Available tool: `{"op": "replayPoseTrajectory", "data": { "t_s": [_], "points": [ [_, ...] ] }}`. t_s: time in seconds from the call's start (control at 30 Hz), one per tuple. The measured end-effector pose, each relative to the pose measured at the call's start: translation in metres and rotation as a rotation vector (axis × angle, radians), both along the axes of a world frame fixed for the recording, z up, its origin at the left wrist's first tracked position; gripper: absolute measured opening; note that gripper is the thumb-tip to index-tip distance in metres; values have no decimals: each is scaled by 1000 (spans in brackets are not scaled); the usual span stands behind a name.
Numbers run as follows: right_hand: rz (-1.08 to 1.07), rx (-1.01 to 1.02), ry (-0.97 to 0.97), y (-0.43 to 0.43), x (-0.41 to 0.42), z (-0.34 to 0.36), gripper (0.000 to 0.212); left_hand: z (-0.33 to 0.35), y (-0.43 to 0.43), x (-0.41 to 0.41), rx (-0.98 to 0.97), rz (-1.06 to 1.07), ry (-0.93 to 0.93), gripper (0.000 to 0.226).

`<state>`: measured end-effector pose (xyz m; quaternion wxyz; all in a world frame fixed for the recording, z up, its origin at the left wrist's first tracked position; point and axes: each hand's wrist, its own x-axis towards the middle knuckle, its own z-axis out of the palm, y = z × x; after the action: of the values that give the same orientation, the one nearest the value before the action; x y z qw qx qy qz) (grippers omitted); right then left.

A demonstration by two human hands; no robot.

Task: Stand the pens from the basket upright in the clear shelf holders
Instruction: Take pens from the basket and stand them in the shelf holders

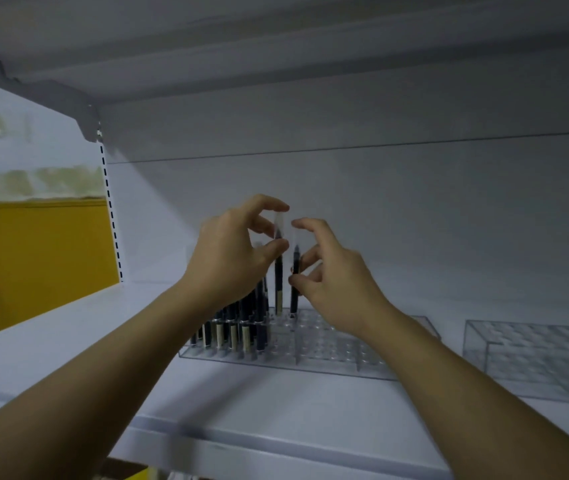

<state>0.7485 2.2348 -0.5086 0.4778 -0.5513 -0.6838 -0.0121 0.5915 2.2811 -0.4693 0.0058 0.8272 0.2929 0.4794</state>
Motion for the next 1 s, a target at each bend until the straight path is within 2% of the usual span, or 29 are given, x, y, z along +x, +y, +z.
{"op": "replayPoseTrajectory", "data": {
  "t_s": [0.1, 0.27, 0.47, 0.63, 0.8, 1.0],
  "points": [
    [-2, -45, -70, -4, -2, -4, 62, -14, -2, -1, 102, 86, 118, 38],
    [-26, -22, -90, -6, -2, -4, 54, -13, 1, -6, 152, 135, 94, 38],
    [-20, -48, -89, -9, -3, -5, 59, -4, 6, -5, 84, 161, 113, 37],
    [-32, -46, -92, -10, -3, -5, 64, -4, 10, 2, 67, 229, 286, 36],
    [-46, -36, -107, -10, -3, -6, 64, -8, 13, -5, 99, 183, 229, 36],
    [-107, -71, -147, -13, -4, -6, 71, -11, 9, -13, 149, 209, 314, 50]
  ]
}}
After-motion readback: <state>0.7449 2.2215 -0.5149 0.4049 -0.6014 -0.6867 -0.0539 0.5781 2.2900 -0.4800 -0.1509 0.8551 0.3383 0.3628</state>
